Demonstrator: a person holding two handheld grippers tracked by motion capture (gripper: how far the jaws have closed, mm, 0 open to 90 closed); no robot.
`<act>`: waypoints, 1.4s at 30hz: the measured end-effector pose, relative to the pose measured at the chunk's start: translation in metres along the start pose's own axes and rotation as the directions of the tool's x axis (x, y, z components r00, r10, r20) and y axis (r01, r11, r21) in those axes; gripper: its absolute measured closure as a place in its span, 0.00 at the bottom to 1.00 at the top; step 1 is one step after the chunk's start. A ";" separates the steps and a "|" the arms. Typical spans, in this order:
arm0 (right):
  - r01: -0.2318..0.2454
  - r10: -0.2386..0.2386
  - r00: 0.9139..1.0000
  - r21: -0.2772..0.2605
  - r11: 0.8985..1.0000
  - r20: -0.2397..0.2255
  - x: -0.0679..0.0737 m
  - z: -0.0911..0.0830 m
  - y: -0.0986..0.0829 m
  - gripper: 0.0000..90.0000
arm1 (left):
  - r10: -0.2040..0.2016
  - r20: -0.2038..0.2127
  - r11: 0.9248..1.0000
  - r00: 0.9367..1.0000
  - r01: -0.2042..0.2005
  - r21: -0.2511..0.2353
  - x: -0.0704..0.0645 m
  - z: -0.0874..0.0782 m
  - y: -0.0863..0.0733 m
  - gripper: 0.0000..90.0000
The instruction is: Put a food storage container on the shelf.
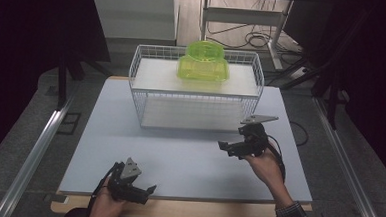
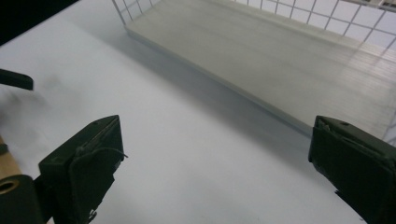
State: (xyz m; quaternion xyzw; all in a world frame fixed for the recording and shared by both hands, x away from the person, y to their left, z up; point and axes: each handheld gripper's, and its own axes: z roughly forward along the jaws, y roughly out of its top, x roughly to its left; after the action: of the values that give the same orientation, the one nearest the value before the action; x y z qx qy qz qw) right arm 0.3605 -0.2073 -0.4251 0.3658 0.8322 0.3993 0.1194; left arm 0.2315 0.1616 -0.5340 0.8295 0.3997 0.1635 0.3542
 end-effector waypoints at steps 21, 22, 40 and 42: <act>0.012 -0.012 0.997 0.003 1.000 0.073 -0.009 0.001 -0.057 0.03 | 0.003 -0.001 1.000 1.000 -0.003 -0.001 0.000 0.000 0.000 0.00; 0.013 -0.013 0.997 0.004 1.000 0.077 -0.009 0.001 -0.059 0.03 | 0.003 -0.001 1.000 1.000 -0.003 -0.002 0.000 0.000 0.000 0.00; -0.011 0.006 0.994 0.048 0.999 0.105 -0.019 -0.003 -0.103 0.01 | 0.014 -0.005 1.000 1.000 -0.014 -0.003 -0.001 0.000 0.000 0.00; -0.009 0.000 0.994 0.075 0.997 0.113 -0.020 0.001 -0.108 0.01 | 0.015 -0.005 1.000 1.000 -0.015 -0.003 -0.001 0.000 -0.001 0.00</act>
State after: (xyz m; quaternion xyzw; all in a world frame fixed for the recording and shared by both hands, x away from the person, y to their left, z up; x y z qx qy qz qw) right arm 0.3194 -0.2655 -0.5084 0.3939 0.8377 0.3467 0.1514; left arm 0.2307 0.1611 -0.5345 0.8314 0.3943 0.1688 0.3532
